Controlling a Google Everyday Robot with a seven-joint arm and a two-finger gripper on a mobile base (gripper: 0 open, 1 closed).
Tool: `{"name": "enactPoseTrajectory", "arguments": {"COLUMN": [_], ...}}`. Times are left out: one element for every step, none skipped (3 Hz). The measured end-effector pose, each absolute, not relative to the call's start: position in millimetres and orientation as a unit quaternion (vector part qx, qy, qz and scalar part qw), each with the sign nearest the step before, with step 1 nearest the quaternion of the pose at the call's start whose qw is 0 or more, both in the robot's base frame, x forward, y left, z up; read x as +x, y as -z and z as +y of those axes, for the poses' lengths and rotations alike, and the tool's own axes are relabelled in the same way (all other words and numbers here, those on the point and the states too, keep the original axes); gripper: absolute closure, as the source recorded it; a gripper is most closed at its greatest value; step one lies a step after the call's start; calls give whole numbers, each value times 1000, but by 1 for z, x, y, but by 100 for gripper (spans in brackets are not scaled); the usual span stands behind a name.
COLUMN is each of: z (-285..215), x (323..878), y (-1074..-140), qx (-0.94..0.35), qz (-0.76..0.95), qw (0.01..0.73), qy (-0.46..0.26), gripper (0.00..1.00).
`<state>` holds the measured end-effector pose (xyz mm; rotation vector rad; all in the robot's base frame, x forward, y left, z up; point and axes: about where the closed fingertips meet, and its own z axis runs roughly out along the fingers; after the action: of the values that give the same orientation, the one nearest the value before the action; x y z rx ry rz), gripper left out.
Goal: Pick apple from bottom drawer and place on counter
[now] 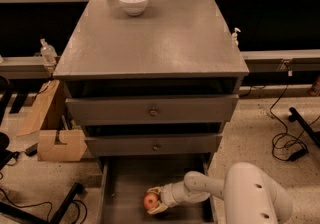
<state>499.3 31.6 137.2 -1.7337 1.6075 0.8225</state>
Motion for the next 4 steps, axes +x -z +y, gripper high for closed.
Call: {"name": "enactPoseTrajectory", "arguments": {"z": [35,27,-13,-47], "x": [492,472,438,434], "y": [-172,-249,-384,-473], "qx": [-653,-661,-653,-644], "qz": [608,581,552,550], "qw": [311,321,346,369], "qy": [-328,-350,-385,-384], "gripper": [100,100,100,100]}}
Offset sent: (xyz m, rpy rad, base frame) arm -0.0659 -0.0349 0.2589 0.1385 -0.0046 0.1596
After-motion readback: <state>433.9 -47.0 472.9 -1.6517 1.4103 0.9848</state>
